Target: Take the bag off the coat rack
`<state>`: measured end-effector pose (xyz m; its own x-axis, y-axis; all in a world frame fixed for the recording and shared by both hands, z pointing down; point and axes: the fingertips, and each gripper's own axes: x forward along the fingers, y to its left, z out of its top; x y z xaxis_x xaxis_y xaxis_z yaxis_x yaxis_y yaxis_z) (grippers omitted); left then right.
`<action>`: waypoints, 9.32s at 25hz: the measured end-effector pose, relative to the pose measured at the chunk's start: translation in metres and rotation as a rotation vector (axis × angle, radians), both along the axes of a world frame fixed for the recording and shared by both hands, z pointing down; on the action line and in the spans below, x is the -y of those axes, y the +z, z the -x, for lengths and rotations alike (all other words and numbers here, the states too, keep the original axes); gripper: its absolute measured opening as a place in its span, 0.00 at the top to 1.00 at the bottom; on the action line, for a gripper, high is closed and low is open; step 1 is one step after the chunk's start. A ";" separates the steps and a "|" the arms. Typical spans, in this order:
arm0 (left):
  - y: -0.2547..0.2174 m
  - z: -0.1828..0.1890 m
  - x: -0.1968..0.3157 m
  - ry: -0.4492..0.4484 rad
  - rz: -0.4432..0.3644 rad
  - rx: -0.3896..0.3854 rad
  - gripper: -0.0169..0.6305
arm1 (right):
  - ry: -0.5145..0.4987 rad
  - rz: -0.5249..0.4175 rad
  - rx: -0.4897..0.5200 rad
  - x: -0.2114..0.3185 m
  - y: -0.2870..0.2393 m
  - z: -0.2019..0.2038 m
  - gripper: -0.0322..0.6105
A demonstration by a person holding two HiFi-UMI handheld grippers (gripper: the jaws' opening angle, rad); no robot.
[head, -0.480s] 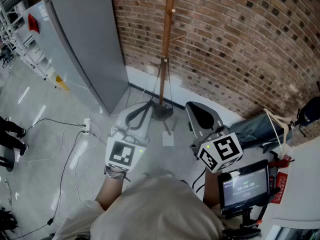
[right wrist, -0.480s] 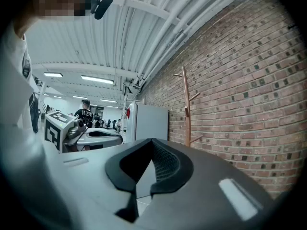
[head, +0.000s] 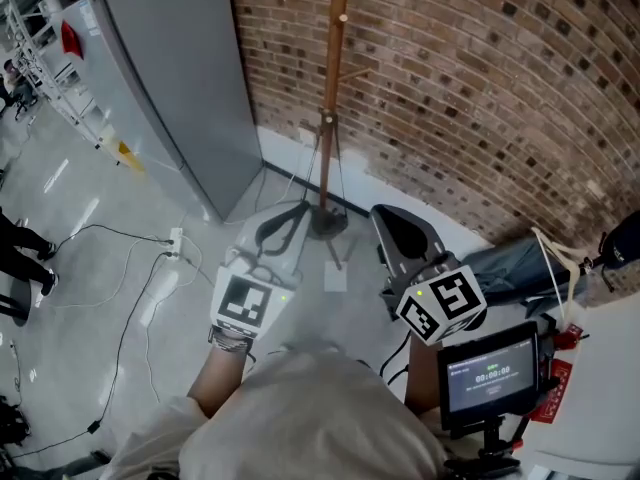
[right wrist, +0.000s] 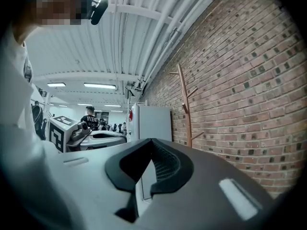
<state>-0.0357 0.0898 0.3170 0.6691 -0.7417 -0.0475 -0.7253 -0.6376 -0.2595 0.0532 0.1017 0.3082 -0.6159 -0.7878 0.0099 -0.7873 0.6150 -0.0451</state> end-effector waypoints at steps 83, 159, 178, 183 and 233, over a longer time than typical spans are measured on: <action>0.176 -0.003 0.302 -0.025 0.430 0.175 0.89 | -0.001 0.355 -0.165 0.316 0.219 0.009 0.79; 0.243 -0.030 0.326 -0.023 0.684 -0.064 0.90 | 0.014 0.553 -0.289 0.336 0.272 0.012 0.94; 0.214 -0.026 0.295 0.046 0.654 -0.057 0.90 | -0.015 0.546 -0.250 0.319 0.238 0.013 0.94; 0.200 -0.022 0.292 0.050 0.640 -0.090 0.90 | -0.024 0.541 -0.218 0.316 0.224 0.012 0.94; -0.003 0.012 0.293 0.025 0.246 -0.216 0.90 | -0.271 0.190 0.143 0.297 -0.001 0.017 0.94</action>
